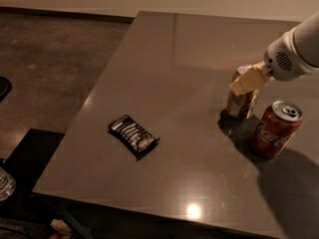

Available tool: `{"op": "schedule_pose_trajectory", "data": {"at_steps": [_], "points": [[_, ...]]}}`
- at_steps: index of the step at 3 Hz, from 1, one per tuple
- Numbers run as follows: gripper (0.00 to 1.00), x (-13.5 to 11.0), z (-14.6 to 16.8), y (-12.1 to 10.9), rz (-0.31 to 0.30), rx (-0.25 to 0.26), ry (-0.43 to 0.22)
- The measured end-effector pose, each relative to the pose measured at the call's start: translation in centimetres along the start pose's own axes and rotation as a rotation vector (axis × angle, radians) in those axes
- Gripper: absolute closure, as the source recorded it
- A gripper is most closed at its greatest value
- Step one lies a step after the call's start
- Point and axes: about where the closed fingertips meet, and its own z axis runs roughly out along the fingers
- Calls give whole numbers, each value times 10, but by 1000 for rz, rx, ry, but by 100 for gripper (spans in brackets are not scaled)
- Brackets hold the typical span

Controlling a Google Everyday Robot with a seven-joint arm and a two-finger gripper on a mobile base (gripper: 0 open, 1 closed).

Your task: Move orange can near coke can

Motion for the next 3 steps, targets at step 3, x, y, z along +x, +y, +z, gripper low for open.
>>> {"op": "schedule_pose_trajectory", "data": {"at_steps": [3], "points": [[0,15,3,4,46,13,21]]}}
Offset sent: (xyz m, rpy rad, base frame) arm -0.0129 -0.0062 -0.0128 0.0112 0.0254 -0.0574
